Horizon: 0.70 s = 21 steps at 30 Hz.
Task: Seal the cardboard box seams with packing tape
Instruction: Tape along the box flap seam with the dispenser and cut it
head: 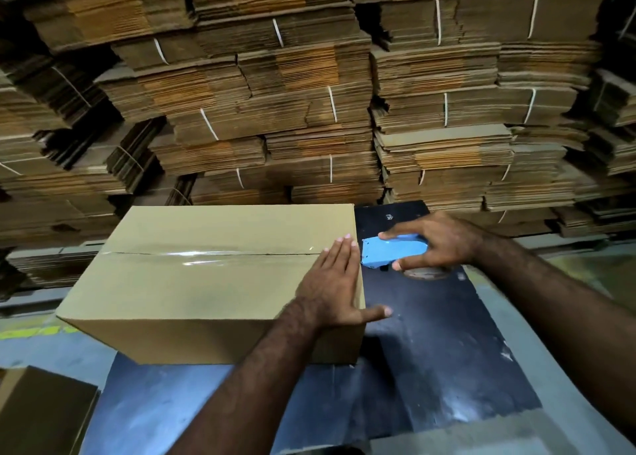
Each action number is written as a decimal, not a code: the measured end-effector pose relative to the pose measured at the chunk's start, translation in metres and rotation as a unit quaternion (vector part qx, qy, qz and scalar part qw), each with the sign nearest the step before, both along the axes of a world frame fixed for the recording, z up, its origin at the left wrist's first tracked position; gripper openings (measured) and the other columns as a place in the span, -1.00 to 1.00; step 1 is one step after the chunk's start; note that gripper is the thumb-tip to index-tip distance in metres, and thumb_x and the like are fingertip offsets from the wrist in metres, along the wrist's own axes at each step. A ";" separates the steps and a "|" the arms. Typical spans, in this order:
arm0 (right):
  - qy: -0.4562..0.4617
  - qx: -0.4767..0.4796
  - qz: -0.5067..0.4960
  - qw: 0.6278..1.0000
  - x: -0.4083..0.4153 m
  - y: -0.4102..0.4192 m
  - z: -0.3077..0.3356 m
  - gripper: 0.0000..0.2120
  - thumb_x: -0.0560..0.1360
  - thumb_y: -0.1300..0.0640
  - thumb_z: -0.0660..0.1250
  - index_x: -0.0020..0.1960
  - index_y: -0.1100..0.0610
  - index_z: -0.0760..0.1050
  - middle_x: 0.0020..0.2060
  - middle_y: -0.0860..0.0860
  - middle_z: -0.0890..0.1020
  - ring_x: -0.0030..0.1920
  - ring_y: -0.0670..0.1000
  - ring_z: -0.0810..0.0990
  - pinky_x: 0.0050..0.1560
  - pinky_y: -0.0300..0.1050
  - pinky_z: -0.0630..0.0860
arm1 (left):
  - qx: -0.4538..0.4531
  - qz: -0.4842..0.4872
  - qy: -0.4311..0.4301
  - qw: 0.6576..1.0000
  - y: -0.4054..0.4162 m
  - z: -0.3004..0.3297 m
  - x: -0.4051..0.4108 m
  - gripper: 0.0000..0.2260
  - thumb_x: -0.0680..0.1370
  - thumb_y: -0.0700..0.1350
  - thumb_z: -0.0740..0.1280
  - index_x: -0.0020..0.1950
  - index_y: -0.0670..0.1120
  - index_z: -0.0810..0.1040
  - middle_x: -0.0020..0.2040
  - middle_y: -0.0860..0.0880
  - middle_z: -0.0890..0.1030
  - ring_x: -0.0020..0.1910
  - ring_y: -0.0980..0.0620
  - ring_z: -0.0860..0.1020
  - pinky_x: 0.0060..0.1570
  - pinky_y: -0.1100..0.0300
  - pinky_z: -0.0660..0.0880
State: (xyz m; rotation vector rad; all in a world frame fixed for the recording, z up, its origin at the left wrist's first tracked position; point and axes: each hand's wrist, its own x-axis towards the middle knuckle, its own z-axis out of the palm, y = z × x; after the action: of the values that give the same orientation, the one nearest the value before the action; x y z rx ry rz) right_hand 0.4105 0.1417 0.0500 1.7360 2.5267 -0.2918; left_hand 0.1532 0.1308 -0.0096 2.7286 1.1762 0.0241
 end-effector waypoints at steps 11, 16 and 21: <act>0.021 0.067 0.017 0.997 0.006 -0.009 0.012 -0.31 0.41 -0.45 0.15 0.48 -0.23 0.30 -0.03 -0.09 0.55 -0.20 -0.18 0.36 -0.27 -0.29 0.24 | 0.047 0.055 -0.002 0.997 0.004 -0.012 -0.003 0.09 0.44 0.55 0.04 0.62 -0.24 -0.18 0.63 -0.23 -0.22 0.62 -0.15 -0.21 0.59 -0.05 -0.16; -0.001 0.111 0.057 0.992 0.007 -0.002 0.030 -0.34 0.44 -0.44 0.20 0.47 -0.22 0.32 -0.14 -0.08 0.56 -0.25 -0.10 0.45 -0.33 -0.26 0.28 | 0.058 0.074 -0.003 0.996 0.004 -0.013 -0.002 0.10 0.43 0.55 0.01 0.62 -0.27 -0.16 0.62 -0.27 -0.21 0.62 -0.18 -0.22 0.59 -0.06 -0.18; -0.039 0.066 0.051 0.996 0.006 0.007 0.018 -0.36 0.47 -0.37 0.25 0.50 -0.21 0.27 0.10 0.02 0.63 -0.13 -0.12 0.44 -0.18 -0.21 0.34 | 0.063 0.058 -0.023 0.996 0.005 -0.016 -0.003 0.05 0.45 0.51 0.00 0.62 -0.27 -0.16 0.62 -0.26 -0.23 0.62 -0.18 -0.23 0.59 -0.10 -0.14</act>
State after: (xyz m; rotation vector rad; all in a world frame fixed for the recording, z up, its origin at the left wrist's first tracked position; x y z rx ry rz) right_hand 0.4164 0.1487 0.0684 1.6175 2.6212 -0.0520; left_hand 0.1500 0.1355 -0.0251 2.7454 1.3628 0.1793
